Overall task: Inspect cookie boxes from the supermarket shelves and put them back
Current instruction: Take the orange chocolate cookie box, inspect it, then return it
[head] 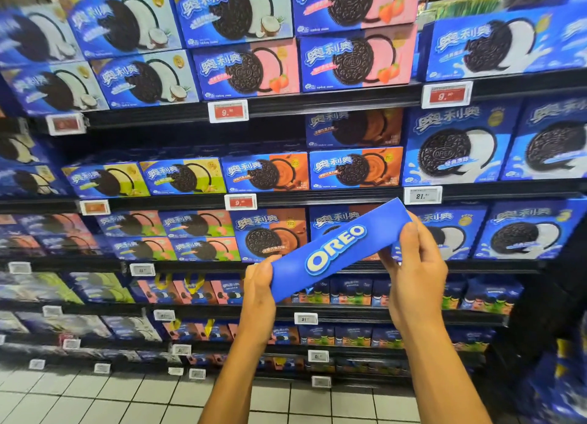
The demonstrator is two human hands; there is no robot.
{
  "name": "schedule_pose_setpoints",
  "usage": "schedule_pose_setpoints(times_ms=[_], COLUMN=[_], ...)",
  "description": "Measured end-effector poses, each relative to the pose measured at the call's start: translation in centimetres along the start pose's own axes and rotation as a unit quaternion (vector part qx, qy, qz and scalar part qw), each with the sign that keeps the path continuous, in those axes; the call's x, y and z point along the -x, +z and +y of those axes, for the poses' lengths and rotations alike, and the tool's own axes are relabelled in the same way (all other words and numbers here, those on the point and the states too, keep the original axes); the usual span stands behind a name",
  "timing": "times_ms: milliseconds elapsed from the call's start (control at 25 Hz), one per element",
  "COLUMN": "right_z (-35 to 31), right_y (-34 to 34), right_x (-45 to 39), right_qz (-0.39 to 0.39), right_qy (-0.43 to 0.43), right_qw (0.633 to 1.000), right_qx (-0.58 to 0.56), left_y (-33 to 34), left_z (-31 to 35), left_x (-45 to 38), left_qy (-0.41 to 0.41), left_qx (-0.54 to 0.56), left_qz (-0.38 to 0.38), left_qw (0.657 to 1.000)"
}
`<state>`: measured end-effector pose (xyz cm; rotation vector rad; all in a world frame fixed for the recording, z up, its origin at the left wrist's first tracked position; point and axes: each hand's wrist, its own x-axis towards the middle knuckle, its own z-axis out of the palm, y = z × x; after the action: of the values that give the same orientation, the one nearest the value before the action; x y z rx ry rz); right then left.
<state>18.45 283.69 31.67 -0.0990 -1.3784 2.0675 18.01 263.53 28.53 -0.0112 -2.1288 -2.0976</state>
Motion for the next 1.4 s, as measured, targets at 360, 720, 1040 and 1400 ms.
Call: schedule_pose_setpoints(times_ms=[360,720,1040,1400], right_z=[-0.7,0.1,0.6,0.7], right_y=[-0.6,-1.1,-1.8,-2.4], right_x=[0.0,0.6,1.2,0.7], right_qz=[-0.154,-0.111,-0.095,-0.092], right_qy=[0.042,0.065,0.064,0.054], right_qw=[0.981,0.989,0.991,0.991], right_qx=[0.107,0.079,0.075,0.079], left_y=[-3.7,-4.4,-3.4,-3.0], left_z=[1.0,3.4,2.3,2.4], left_x=[-1.7,-1.4,-1.2,-1.4], left_qy=[-0.136,-0.093,-0.093,-0.099], left_qx=[0.196,0.145,0.131,0.1], left_qz=[-0.057,-0.068,-0.028,-0.09], left_qw=[0.969,0.983,0.987,0.986])
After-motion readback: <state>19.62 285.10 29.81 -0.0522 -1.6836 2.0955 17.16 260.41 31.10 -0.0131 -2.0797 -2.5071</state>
